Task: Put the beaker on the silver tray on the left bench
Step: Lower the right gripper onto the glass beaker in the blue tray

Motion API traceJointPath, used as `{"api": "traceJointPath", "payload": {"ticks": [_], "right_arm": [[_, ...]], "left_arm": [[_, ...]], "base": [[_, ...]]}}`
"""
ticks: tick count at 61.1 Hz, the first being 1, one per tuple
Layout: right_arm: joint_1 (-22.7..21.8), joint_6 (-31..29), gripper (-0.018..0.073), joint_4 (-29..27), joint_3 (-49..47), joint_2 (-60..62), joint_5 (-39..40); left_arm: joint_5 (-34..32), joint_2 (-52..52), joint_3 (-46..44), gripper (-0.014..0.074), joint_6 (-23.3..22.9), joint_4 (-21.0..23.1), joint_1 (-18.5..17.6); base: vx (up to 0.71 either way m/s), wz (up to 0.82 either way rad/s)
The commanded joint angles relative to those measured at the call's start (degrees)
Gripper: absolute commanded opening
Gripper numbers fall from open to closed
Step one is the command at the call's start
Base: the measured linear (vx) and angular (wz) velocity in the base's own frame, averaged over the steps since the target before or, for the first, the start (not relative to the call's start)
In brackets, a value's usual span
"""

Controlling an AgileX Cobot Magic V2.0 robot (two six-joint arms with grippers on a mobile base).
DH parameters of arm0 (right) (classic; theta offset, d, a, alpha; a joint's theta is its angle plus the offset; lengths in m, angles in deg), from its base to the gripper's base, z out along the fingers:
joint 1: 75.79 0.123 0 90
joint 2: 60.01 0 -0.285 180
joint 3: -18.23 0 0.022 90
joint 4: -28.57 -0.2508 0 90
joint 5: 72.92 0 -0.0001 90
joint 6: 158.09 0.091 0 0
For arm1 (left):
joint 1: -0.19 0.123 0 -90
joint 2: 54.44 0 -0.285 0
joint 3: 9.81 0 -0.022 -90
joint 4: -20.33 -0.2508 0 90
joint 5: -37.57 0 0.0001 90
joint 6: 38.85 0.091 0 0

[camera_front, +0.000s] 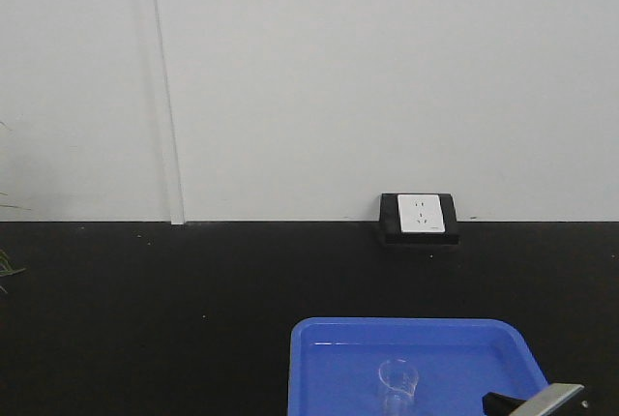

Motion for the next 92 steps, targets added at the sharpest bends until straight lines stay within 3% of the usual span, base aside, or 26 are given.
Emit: {"api": "traceJointPath", "payload": {"ticks": [1, 18, 34, 57, 65, 72, 85, 92], "right_arm": [[1.71, 0.09, 0.0540, -0.34, -4.29, -2.82, 5.55], [6.74, 1.61, 0.0587, -2.87, -17.52, -12.91, -2.46], [6.74, 2.18, 0.0587, -4.11, -24.50, -18.55, -2.83], [6.74, 9.57, 0.0554, -0.91, -30.36, -22.64, -6.31], [6.74, 11.47, 0.0480, 3.23, -30.36, -22.64, -9.10], [6.74, 12.51, 0.0358, 7.49, -30.36, -22.31, -8.63], [6.74, 12.83, 0.0066, 8.94, -30.36, -17.20, -8.70], [6.74, 15.27, -0.0017, 9.47, -30.36, -11.79, -8.95]], "left_arm": [[-4.76, -0.34, 1.02, 0.0001, 0.02, 0.31, 0.11], [-4.76, -0.34, 1.02, 0.0001, 0.02, 0.31, 0.11], [-4.76, -0.34, 1.02, 0.0001, 0.02, 0.31, 0.11], [-4.76, -0.34, 1.02, 0.0001, 0.02, 0.31, 0.11], [-4.76, -0.34, 1.02, 0.0001, 0.02, 0.31, 0.11], [-4.76, -0.34, 1.02, 0.0001, 0.02, 0.31, 0.11], [-4.76, -0.34, 1.02, 0.0001, 0.02, 0.31, 0.11], [-4.76, -0.34, 1.02, 0.0001, 0.02, 0.31, 0.11]], "base": [[0.00, 0.00], [0.00, 0.00], [0.00, 0.00], [0.00, 0.00], [0.00, 0.00], [0.00, 0.00], [0.00, 0.00], [0.00, 0.00]]}}
